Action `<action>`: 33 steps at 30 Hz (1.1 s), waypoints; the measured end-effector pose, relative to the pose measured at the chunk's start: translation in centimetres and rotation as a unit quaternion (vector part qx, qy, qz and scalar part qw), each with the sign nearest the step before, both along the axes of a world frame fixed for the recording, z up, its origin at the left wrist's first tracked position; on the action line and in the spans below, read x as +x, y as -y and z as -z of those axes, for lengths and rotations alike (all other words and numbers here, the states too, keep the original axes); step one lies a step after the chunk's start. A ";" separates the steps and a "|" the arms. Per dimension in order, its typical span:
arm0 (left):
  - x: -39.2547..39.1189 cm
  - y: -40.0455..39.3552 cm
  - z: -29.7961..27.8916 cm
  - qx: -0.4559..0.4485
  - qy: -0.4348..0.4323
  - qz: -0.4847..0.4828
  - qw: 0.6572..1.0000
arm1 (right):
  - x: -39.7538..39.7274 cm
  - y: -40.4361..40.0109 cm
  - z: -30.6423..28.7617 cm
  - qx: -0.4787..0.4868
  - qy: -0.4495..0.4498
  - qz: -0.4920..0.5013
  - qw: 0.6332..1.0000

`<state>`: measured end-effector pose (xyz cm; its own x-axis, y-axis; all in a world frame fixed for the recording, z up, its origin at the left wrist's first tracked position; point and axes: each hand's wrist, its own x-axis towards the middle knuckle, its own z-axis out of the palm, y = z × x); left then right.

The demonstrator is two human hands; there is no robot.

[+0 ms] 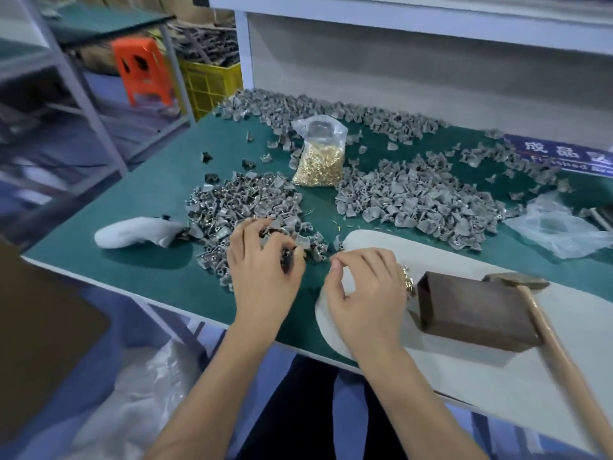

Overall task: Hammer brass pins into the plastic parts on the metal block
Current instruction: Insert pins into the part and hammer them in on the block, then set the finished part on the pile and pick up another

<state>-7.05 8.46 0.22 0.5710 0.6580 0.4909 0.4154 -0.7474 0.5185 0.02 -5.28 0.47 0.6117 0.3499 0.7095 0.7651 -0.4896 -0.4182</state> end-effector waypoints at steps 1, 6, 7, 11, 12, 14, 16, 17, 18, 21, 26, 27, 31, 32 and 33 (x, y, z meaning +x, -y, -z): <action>0.0 -0.2 0.2 -0.004 -0.005 0.005 1.000 | 0.0 0.0 0.0 -0.003 -0.009 -0.001 1.000; -0.2 -0.1 0.7 -0.013 -0.038 0.037 0.999 | 0.0 0.1 0.5 -0.043 -0.041 -0.012 0.998; -0.3 0.0 0.8 -0.011 -0.030 0.041 0.999 | 0.0 0.2 0.5 -0.048 -0.044 -0.013 0.998; -0.5 0.0 0.8 -0.020 0.007 0.050 0.999 | -0.4 0.3 -0.2 0.003 -0.049 -0.014 0.999; -0.5 0.0 0.8 -0.016 0.012 0.054 0.998 | -0.4 0.6 -0.7 0.022 -0.041 -0.001 0.999; -0.6 0.1 0.6 0.006 0.029 0.076 0.997 | 0.1 1.7 -1.7 0.030 -0.024 0.044 0.998; -0.5 0.5 0.1 0.041 0.059 0.139 0.988 | 1.7 3.5 -2.9 0.007 -0.037 0.072 0.997; -0.4 0.8 -0.2 0.052 0.073 0.181 0.979 | 2.8 4.3 -3.6 -0.018 -0.058 0.080 0.995; -0.3 1.3 -0.6 0.052 0.077 0.222 0.971 | 3.9 5.2 -4.0 -0.053 -0.085 0.087 0.991; 0.0 3.3 -1.9 -0.050 0.003 0.280 0.959 | 6.0 7.4 -4.0 -0.135 -0.147 0.088 0.976; 1.8 4.5 -1.1 -0.111 -0.117 0.272 0.949 | 6.0 9.0 -3.5 -0.168 -0.161 0.094 0.968; 2.0 4.5 -0.9 -0.122 -0.120 0.268 0.948 | 6.1 8.9 -3.6 -0.191 -0.162 0.095 0.963; 2.6 4.5 -0.6 -0.126 -0.117 0.265 0.949 | 6.1 8.7 -3.5 -0.233 -0.174 0.107 0.951; 2.6 4.6 -0.6 -0.118 -0.119 0.265 0.950 | 6.1 8.9 -3.5 -0.230 -0.175 0.109 0.951; 2.7 4.7 -0.6 -0.106 -0.124 0.263 0.951 | 6.1 9.0 -3.5 -0.226 -0.174 0.109 0.952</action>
